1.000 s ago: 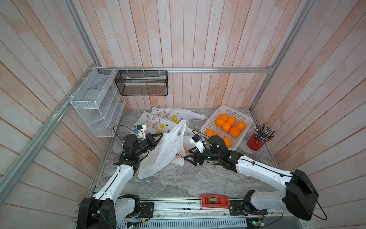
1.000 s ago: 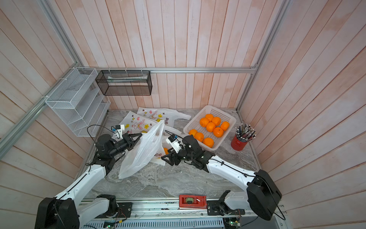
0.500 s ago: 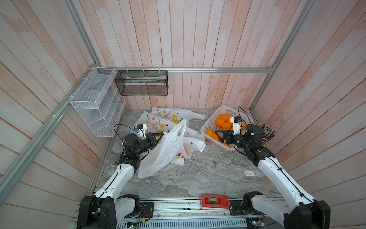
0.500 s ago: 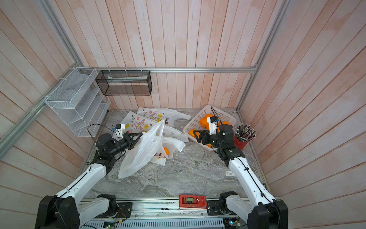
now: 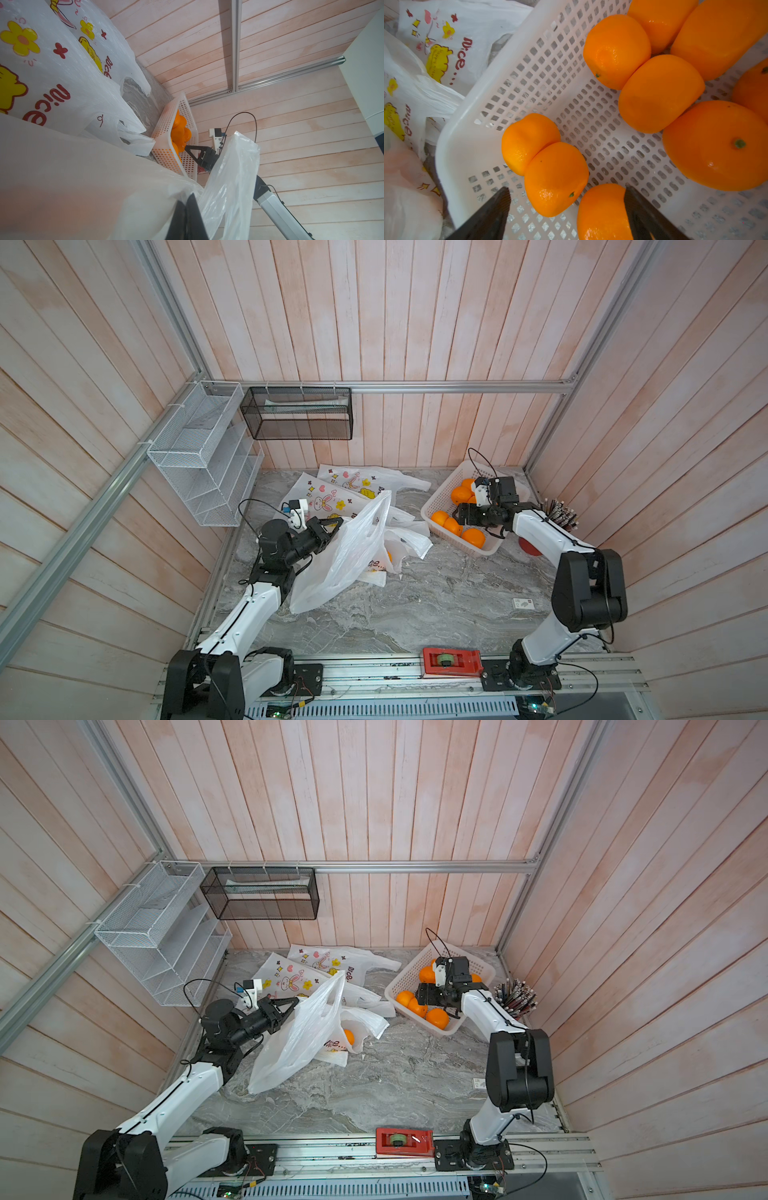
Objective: Place the oranges into plastic bags & tie knots
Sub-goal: Pick up the orange from the basket.
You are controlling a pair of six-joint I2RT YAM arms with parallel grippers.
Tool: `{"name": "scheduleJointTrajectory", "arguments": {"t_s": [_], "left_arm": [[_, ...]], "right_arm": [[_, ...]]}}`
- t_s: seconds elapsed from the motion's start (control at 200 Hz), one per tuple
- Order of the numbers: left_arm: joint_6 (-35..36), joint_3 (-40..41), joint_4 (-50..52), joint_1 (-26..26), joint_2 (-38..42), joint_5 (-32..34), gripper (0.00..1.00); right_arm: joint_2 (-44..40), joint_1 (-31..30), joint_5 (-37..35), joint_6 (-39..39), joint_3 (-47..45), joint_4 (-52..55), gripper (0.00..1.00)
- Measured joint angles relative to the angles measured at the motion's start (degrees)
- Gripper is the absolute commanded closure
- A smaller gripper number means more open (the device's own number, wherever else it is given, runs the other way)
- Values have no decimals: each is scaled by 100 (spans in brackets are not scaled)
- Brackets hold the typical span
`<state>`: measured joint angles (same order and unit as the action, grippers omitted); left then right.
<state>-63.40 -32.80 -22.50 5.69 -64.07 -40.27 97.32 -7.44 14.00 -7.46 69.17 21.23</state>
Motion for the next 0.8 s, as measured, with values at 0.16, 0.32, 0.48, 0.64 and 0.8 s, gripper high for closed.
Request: {"name": "scheduleJointTrajectory", "arguments": {"t_s": [0.16,0.32,0.48,0.64,0.8], "left_arm": [[2,0,2,0,0,0,100],[13,0,4,0,0,0,100],[20,0,24,0,0,0,100],[22,0,35,0,4,2,100],[22,0,72,0,13,2,100]], "right_arm": [[542,-87,39,369,321,199,10],[979,-210,170,605,538,282,10],[1287,-236,291,778,857,306,16],[1493,-256,398,890,992,315,24],[1508,-256,437,931,1003,334,43]]}}
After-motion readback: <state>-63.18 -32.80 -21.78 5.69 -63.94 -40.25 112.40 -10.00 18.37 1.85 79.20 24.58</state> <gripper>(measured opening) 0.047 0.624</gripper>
